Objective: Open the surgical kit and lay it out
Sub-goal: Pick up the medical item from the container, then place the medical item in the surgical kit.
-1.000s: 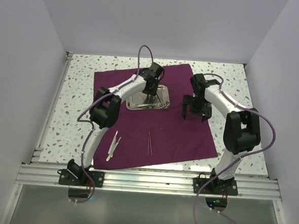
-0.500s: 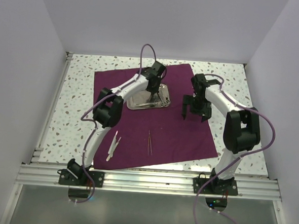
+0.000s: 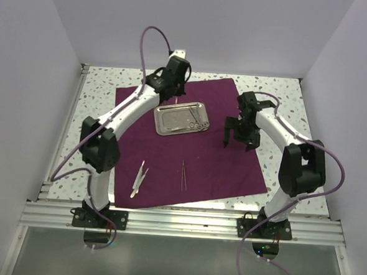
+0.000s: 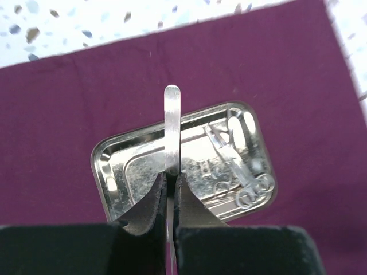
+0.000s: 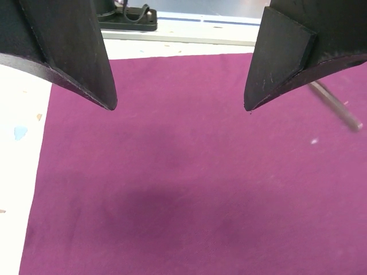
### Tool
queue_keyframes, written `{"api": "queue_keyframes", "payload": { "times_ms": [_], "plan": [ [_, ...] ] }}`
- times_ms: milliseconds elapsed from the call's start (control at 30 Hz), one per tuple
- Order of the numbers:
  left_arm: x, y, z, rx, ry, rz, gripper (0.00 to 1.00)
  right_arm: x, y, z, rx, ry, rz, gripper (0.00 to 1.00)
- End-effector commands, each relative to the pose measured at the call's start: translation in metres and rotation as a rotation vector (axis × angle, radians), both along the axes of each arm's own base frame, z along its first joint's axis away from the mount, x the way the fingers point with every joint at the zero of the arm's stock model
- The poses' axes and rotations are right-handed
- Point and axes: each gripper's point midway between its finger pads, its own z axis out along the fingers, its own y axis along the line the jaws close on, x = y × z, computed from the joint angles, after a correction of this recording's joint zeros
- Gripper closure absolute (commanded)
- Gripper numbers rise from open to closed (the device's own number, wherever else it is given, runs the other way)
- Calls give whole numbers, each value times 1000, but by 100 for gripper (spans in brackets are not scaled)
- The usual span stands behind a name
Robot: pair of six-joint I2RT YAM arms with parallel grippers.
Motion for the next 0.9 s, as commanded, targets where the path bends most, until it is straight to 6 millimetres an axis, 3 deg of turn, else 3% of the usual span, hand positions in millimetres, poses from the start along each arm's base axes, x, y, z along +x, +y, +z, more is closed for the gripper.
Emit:
{"api": "queue_keyframes", "payload": {
  "times_ms": [0, 133, 167, 300, 400, 600, 700, 867],
  "plan": [
    [-15, 8, 42, -119, -51, 78, 100, -2, 11, 22, 92, -65, -5, 4],
    [-81, 8, 0, -148, 128, 97, 100, -12, 16, 23, 135, -66, -20, 4],
    [-100, -5, -7, -172, 160, 63, 100, -13, 16, 24, 142, -75, -22, 4],
    [-164, -18, -41, -188, 293, 40, 100, -20, 16, 27, 155, -100, -33, 4],
    [-211, -16, -83, -158, 417, 36, 100, -28, 16, 24, 168, -102, -39, 4],
    [-259, -19, -125, -215, 569, 58, 100, -49, 9, 16, 158, -88, -32, 4],
    [-268, -31, -126, -238, 583, 18, 100, -57, 6, 12, 147, -72, -21, 4],
    [-279, -48, -122, -252, 600, -49, 74, -59, 3, 9, 132, -64, -10, 4]
  ]
}}
